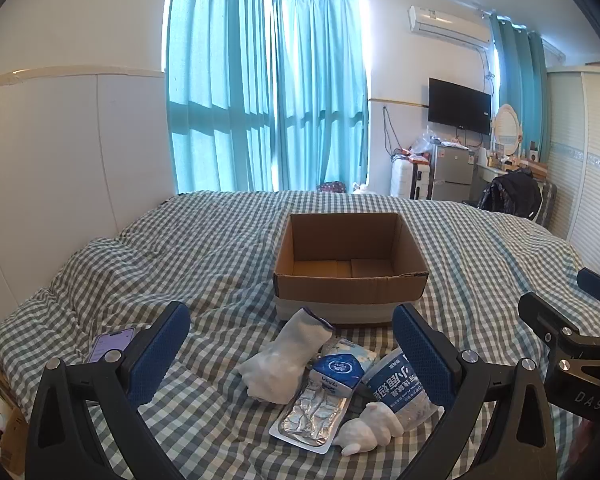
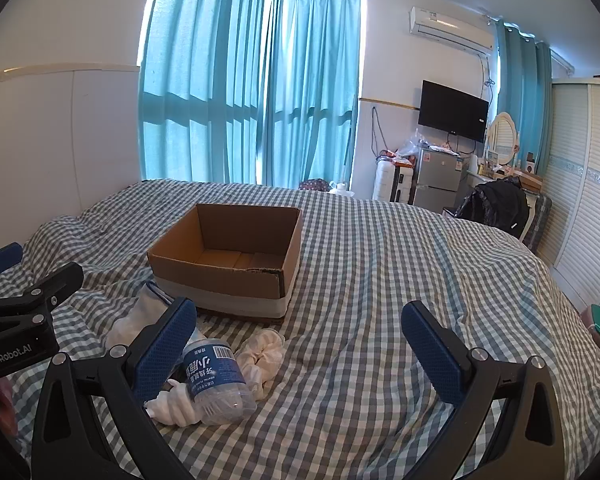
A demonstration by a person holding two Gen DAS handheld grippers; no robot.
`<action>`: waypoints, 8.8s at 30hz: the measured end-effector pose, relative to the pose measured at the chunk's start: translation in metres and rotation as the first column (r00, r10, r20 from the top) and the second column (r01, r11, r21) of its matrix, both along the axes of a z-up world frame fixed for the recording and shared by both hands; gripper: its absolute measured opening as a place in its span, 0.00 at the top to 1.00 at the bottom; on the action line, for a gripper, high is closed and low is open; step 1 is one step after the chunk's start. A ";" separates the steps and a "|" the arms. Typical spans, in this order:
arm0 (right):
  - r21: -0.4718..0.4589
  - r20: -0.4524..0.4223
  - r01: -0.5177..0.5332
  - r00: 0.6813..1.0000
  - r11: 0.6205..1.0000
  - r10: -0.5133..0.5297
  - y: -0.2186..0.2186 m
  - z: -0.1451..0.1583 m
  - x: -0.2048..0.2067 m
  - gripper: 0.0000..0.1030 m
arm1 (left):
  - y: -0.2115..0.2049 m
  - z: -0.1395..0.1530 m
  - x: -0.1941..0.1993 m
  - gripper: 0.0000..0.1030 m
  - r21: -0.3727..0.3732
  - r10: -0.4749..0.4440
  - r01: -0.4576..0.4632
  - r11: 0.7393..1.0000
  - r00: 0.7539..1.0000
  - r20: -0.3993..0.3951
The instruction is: Organize objects
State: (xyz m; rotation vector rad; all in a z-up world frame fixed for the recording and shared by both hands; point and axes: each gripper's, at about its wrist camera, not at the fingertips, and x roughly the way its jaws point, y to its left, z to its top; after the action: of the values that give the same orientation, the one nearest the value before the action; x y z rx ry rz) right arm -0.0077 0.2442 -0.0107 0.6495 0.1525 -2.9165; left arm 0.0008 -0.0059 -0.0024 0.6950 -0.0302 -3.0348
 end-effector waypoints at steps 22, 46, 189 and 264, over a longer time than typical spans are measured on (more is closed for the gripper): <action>0.000 0.005 -0.005 1.000 1.000 0.005 0.000 -0.001 0.001 0.00 | -0.001 -0.004 -0.001 0.00 -0.004 0.012 -0.012 1.000 1.000 0.009; -0.013 0.036 -0.069 0.997 0.998 0.069 -0.006 -0.006 -0.001 0.00 | -0.009 -0.007 -0.002 0.00 -0.026 0.044 -0.043 0.999 0.999 0.013; -0.125 0.148 -0.273 0.946 0.954 0.290 -0.043 0.025 -0.266 0.23 | -0.019 -0.023 -0.249 0.14 0.025 0.011 -0.017 1.000 0.972 0.233; 0.003 0.508 -0.392 0.793 0.920 0.337 -0.035 -0.154 -0.139 0.71 | -0.020 -0.170 -0.082 0.61 0.169 -0.121 0.039 0.985 0.850 0.512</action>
State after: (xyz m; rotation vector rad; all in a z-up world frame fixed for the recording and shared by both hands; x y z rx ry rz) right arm -0.1463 0.2090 -0.1647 1.2174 0.3335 -2.2921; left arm -0.0809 -0.0254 -0.1719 1.5488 0.1680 -2.8354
